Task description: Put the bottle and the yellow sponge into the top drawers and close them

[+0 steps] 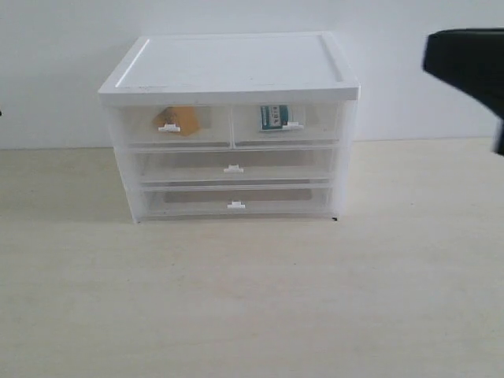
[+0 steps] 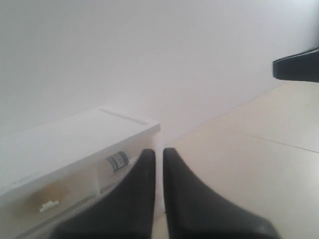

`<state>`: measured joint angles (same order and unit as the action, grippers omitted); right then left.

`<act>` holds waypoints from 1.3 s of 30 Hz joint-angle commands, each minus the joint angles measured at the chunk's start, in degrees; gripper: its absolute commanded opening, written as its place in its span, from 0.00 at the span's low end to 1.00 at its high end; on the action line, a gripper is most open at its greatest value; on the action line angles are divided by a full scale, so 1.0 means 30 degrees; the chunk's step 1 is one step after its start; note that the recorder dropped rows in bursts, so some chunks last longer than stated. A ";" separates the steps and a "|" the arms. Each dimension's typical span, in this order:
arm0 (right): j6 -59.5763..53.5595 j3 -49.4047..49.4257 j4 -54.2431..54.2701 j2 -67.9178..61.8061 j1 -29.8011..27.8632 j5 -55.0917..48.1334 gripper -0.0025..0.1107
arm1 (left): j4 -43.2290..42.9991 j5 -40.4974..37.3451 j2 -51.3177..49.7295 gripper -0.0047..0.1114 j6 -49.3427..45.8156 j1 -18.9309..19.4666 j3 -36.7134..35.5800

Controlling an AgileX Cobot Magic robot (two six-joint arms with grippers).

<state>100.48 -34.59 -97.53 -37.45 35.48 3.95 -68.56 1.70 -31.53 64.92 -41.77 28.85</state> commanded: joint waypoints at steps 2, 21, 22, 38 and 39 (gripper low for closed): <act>0.0082 0.1745 -0.0044 0.4338 0.0014 -0.0232 0.02 | 0.0231 0.0122 0.1138 0.07 0.0760 -0.0042 -0.0082; 0.0089 0.3073 -0.0144 0.8245 0.0014 0.1102 0.02 | 0.0231 0.0553 0.2144 0.07 0.0791 -0.0042 -0.0082; 0.0129 0.3073 -0.0144 0.8245 0.0014 0.1062 0.02 | 0.0231 0.0553 0.2144 0.07 0.0791 -0.0042 -0.0082; 0.0163 0.3073 -0.0144 0.8245 0.0014 0.1062 0.02 | 1.1510 -0.0401 0.3146 0.07 -1.0435 0.0487 -0.0082; 0.0167 0.3073 -0.0144 0.8245 0.0014 0.1028 0.02 | 1.2687 -0.0317 0.3267 0.07 -1.1800 0.0682 -0.0082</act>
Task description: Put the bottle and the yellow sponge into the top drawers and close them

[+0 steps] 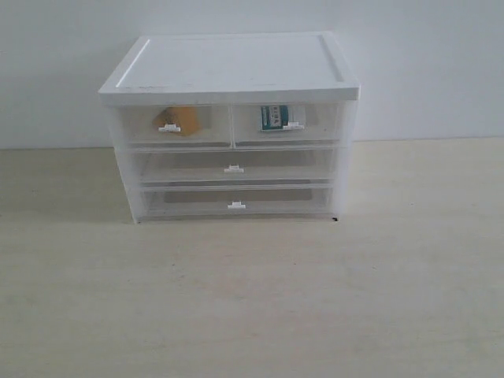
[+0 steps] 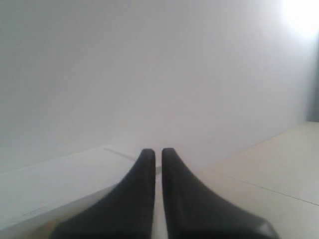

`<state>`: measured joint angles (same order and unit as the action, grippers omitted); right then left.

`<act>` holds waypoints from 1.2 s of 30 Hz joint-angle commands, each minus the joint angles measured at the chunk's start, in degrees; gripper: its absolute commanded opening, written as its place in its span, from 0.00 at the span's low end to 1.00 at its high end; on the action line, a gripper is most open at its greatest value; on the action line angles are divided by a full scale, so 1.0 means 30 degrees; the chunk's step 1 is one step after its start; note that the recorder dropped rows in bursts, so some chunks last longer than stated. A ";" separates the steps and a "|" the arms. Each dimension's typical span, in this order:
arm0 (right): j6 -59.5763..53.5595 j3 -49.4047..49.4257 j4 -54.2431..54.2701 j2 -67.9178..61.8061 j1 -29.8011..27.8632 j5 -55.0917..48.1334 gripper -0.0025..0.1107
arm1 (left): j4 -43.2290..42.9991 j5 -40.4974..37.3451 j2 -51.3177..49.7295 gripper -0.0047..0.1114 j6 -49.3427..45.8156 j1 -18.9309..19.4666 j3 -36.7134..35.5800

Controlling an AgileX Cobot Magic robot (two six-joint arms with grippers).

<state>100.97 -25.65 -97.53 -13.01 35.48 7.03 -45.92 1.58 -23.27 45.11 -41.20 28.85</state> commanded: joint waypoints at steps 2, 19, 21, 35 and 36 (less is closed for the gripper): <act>0.0004 0.0094 -0.0144 0.0095 0.0014 0.0001 0.02 | 0.6673 -0.0274 0.0764 0.07 -0.6824 0.0924 -0.0082; 0.0162 0.0094 -0.0144 0.0095 0.0014 0.0038 0.02 | 1.4719 0.0286 0.4207 0.07 -1.0077 0.9256 -0.2942; 0.0162 0.0094 -0.0144 0.0095 0.0014 0.0038 0.02 | 1.5133 0.0070 0.5208 0.07 -1.0077 1.0368 -0.3325; 0.0162 0.0094 -0.0108 0.0095 0.0014 0.0035 0.02 | 1.8421 0.0642 0.7756 0.07 -1.2192 1.6289 -0.6984; 0.0162 0.0094 -0.0108 0.0095 0.0014 0.0013 0.02 | 1.8197 0.1077 0.7756 0.07 -1.2192 1.6435 -0.7390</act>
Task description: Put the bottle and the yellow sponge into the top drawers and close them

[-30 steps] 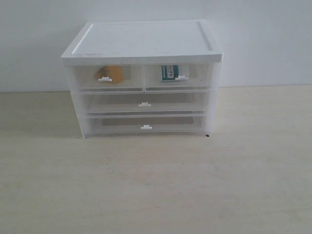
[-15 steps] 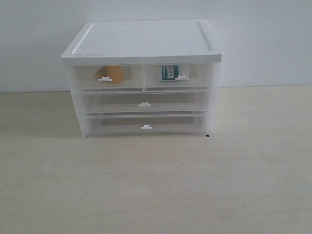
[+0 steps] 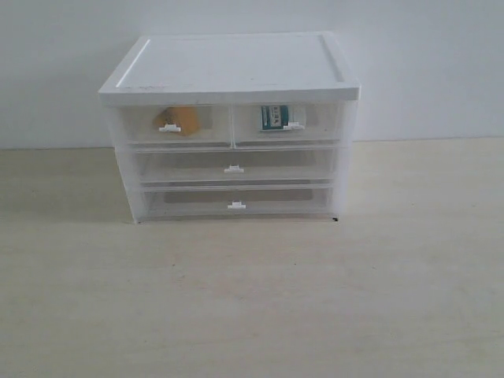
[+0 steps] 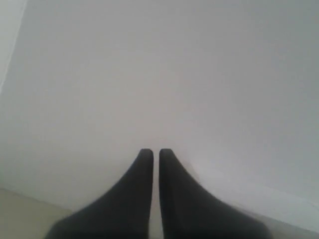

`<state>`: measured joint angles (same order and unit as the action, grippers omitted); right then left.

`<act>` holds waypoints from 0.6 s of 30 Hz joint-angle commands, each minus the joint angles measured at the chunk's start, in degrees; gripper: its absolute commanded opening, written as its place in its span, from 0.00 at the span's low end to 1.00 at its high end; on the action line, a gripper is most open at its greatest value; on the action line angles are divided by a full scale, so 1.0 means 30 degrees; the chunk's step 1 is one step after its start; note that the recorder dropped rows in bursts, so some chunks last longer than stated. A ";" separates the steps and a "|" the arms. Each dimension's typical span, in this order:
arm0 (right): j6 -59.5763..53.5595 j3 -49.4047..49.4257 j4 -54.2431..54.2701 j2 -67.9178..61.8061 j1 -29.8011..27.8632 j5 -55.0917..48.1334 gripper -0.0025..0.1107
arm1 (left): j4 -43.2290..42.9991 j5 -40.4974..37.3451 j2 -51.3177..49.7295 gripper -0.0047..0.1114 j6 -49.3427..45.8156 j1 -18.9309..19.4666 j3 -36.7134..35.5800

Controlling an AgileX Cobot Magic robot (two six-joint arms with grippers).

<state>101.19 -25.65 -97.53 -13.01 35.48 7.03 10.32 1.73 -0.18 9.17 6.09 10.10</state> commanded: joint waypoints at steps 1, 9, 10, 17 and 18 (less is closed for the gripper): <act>0.0090 0.0094 -0.0108 0.0095 0.0014 0.0013 0.02 | -0.0778 0.1363 0.0059 0.07 -0.0213 0.0674 -0.1580; 0.0090 0.0094 -0.0108 0.0095 0.0014 0.0013 0.02 | -0.0864 -0.0190 0.0059 0.07 -0.3380 0.0702 -0.3366; 0.0090 0.0094 -0.0108 0.0095 0.0014 0.0013 0.02 | -0.0864 -0.0359 0.0059 0.07 -0.3739 0.0702 -0.3366; 0.0090 0.0094 -0.0025 0.0095 0.0014 0.0155 0.02 | -0.2671 -0.5280 0.0059 0.07 -0.4791 0.0702 -0.3366; 0.0090 0.0094 -0.0025 0.0095 0.0014 0.0155 0.02 | -0.2674 -0.5931 0.0059 0.07 -0.4791 0.0702 -0.3366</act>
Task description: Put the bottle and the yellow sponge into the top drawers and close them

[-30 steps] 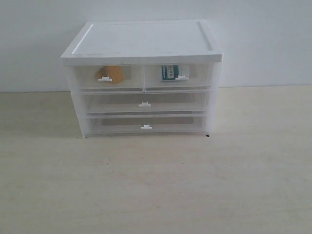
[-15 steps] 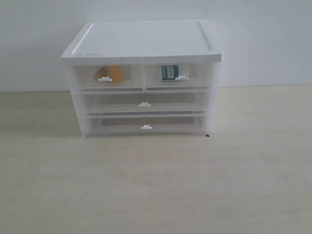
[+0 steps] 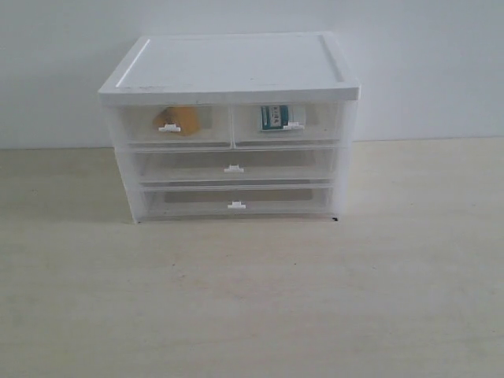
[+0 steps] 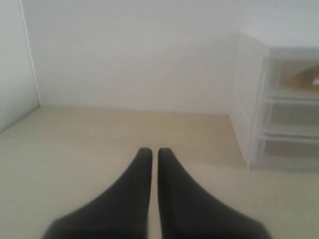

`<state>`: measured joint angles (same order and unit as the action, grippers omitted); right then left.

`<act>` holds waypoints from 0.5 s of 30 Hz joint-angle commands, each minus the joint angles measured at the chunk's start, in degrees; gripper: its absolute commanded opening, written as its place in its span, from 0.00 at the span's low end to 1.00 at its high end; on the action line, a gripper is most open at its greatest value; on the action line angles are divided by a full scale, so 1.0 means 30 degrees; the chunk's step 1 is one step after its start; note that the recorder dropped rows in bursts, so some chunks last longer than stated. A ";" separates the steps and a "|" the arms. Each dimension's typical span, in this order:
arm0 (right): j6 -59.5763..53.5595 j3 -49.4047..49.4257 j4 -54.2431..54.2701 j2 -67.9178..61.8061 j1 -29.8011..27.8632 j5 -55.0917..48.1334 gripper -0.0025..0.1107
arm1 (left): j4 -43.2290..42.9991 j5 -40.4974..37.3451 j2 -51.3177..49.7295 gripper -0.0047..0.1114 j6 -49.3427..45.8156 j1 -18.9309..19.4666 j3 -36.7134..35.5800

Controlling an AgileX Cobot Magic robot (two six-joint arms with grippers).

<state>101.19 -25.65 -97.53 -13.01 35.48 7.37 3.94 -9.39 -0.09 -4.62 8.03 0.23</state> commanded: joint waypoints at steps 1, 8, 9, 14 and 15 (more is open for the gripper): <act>0.0090 0.0094 -0.0025 0.0095 0.0014 0.0042 0.02 | -0.0546 -0.2229 0.0031 0.07 -0.0194 0.0057 -0.0077; 0.0090 0.0094 -0.0025 0.0095 0.0014 0.0042 0.02 | -0.0462 -0.2226 0.0031 0.07 -0.0069 0.0057 -0.0077; 0.0090 0.0094 -0.0025 0.0095 0.0014 0.0042 0.02 | -0.0462 -0.2226 0.0031 0.07 -0.0069 0.0057 -0.0077; 0.0090 0.0094 -0.0025 0.0095 0.0014 0.0042 0.02 | -0.0635 -0.2193 0.0031 0.07 -0.0066 0.0057 -0.0077; 0.0090 0.0094 -0.0025 0.0095 0.0014 0.0042 0.02 | -0.0635 -0.2193 0.0031 0.07 -0.0066 0.0057 -0.0077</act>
<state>101.19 -25.65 -97.53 -13.01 35.48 7.47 2.42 -16.05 -0.09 -4.77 8.03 0.19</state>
